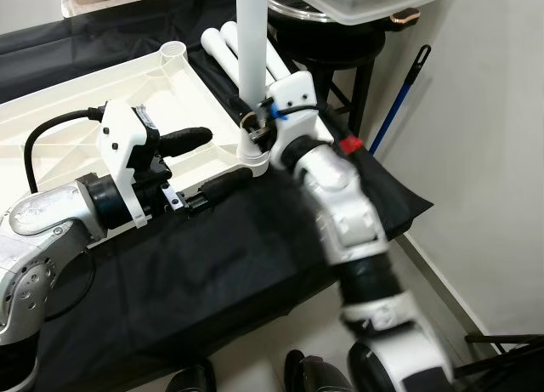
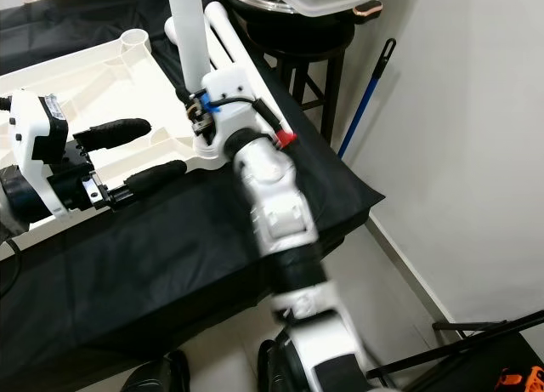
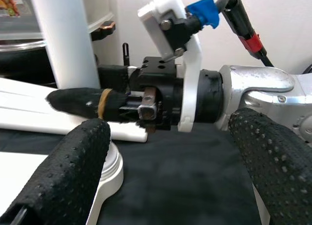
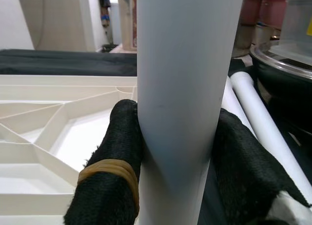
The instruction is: Building children table
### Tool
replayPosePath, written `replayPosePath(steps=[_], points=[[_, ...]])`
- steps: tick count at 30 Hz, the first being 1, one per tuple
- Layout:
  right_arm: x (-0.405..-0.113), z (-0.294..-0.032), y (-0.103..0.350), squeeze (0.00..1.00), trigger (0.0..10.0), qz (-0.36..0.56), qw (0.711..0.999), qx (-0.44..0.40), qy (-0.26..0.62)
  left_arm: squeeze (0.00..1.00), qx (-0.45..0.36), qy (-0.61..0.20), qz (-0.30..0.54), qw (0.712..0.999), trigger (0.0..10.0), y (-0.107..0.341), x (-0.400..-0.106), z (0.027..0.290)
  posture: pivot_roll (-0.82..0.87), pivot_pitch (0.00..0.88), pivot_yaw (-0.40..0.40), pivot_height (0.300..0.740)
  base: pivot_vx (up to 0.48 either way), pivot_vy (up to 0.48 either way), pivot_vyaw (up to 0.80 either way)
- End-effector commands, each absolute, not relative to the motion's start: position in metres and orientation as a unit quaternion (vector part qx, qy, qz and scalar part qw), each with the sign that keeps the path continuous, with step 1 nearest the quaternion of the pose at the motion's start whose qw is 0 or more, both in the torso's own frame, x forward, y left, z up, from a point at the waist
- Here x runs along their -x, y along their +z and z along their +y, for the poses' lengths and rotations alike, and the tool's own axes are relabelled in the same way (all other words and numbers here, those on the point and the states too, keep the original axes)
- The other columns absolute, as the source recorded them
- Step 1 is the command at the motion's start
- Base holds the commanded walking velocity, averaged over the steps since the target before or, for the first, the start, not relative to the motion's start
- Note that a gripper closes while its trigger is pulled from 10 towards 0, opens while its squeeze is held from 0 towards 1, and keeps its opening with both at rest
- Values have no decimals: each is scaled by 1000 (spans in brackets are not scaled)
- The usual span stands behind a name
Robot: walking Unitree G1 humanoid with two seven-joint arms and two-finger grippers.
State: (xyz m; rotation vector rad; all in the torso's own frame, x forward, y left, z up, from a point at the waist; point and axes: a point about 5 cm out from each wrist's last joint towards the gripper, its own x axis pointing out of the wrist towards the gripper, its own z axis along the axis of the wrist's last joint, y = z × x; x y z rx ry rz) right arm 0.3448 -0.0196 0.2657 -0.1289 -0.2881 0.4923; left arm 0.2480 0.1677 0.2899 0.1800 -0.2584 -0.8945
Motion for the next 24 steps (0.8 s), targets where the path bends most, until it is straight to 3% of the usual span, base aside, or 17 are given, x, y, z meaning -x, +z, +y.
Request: replayPosePath(steps=[1,2,3,7,8,9,11,18,24], points=[[-337,-2,231,0,0,-67,967,48,241,0,-90,-435,-125,887,10000,288,-246,166,45,275,-75,740,0,0,0],[-338,-6,233,0,0,-69,969,51,232,0,-90,-435,-125,887,10000,288,-246,166,42,274,-77,740,0,0,0],[-341,-14,234,0,1020,-72,970,60,225,0,-90,-434,-125,887,10000,287,-247,166,38,273,-77,740,0,0,0],[-340,-19,236,0,1020,-72,971,66,217,0,-91,-434,-125,887,10000,287,-246,166,38,273,-77,740,0,0,0],[-342,-28,239,0,10000,-75,971,80,212,0,-90,-434,-125,888,10000,287,-247,166,33,275,-75,740,0,0,0],[-342,-28,239,0,10000,-75,971,80,212,0,-90,-434,-125,888,10000,287,-247,166,33,275,-75,740,0,0,0],[-347,-51,245,1000,10000,-81,971,90,206,0,-92,-428,-125,890,10000,288,-249,169,29,280,-69,740,0,0,0],[-353,-86,263,1000,10000,-96,969,86,212,0,-102,-419,-120,894,10000,291,-247,181,33,282,-66,740,0,0,0],[-356,-100,273,1000,10000,-101,942,58,315,0,-106,-418,-115,895,10000,293,-240,191,37,284,-69,740,0,0,0]])
